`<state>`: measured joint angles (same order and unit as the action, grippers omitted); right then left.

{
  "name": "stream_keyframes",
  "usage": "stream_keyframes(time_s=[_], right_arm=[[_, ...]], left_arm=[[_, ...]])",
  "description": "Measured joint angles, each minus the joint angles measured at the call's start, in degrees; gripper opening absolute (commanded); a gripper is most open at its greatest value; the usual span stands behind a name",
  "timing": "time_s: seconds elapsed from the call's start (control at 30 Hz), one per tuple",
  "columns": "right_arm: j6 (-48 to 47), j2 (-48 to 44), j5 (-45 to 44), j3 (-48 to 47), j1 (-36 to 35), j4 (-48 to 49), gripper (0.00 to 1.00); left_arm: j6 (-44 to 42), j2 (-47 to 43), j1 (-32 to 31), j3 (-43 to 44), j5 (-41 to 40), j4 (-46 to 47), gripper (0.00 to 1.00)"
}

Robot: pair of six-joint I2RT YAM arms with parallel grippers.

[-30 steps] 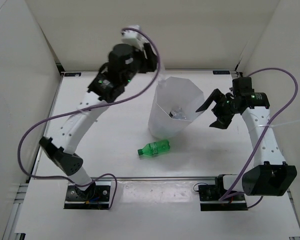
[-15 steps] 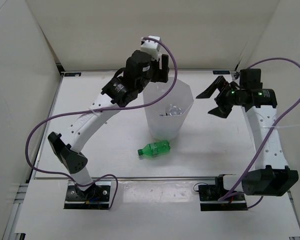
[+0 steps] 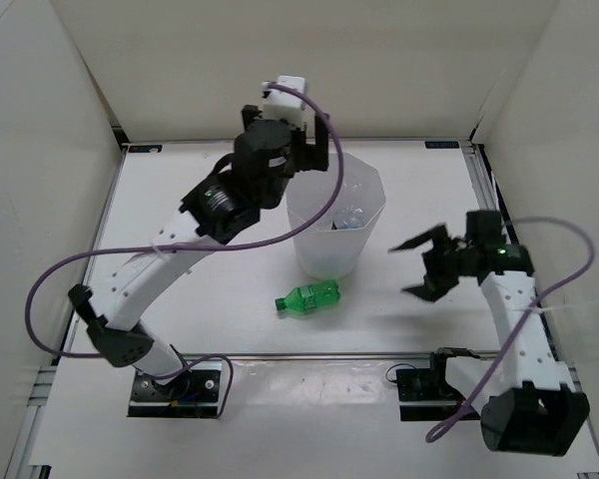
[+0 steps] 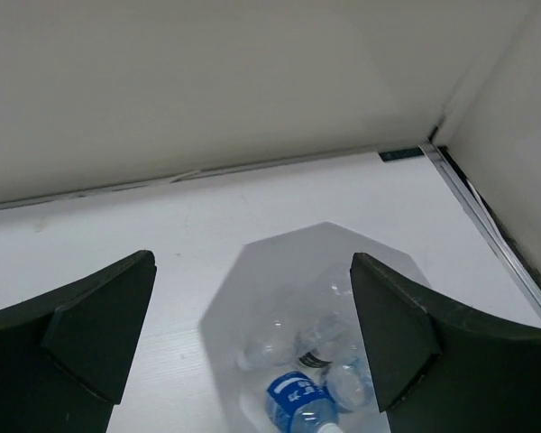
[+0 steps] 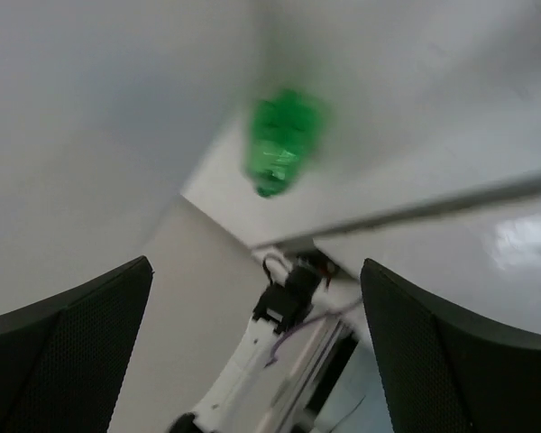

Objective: Put the plastic bottles in the bin

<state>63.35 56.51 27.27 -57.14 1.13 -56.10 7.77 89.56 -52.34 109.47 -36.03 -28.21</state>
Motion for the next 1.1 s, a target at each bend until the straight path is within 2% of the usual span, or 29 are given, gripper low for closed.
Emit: stream_keyframes(time_s=[0.1,0.2,0.27,0.37,0.57,0.67,0.87,1.1], right_arm=[[5.66,2.03,4.66,18.84,-0.61,2.73,0.99],[10.95,3.08,7.45,27.82,-3.74,3.87,0.99],[13.97,2.93,8.81,28.3,-6.93,6.84,0.99],[17.92,3.37,9.16,27.96,-11.78,13.57,0.99],[22.23,13.27,8.76,27.06,-19.58,25.9,0.99],[22.69,19.15,8.37,26.93,-21.53,33.99,0.99],[23.04,24.92,7.08,25.09,-24.94,46.56,0.99],[22.95,30.91,6.34,21.4,-28.94,53.79,0.99]], left_arm=[[0.39,-8.39,0.0,-6.32,-6.4,0.44,1.0],[2.23,-20.28,0.13,-17.27,-12.76,-0.59,1.0],[5.33,-26.64,0.11,-21.38,-16.11,-3.82,1.0],[12.41,-31.74,0.11,-22.82,-19.89,-11.58,1.0],[24.72,-34.86,0.11,-24.57,-22.03,-26.18,1.0],[27.32,-34.8,0.11,-25.55,-21.79,-30.77,1.0],[30.01,-34.71,0.11,-25.57,-21.42,-37.2,1.0],[32.39,-35.69,0.11,-25.57,-20.46,-41.94,1.0]])
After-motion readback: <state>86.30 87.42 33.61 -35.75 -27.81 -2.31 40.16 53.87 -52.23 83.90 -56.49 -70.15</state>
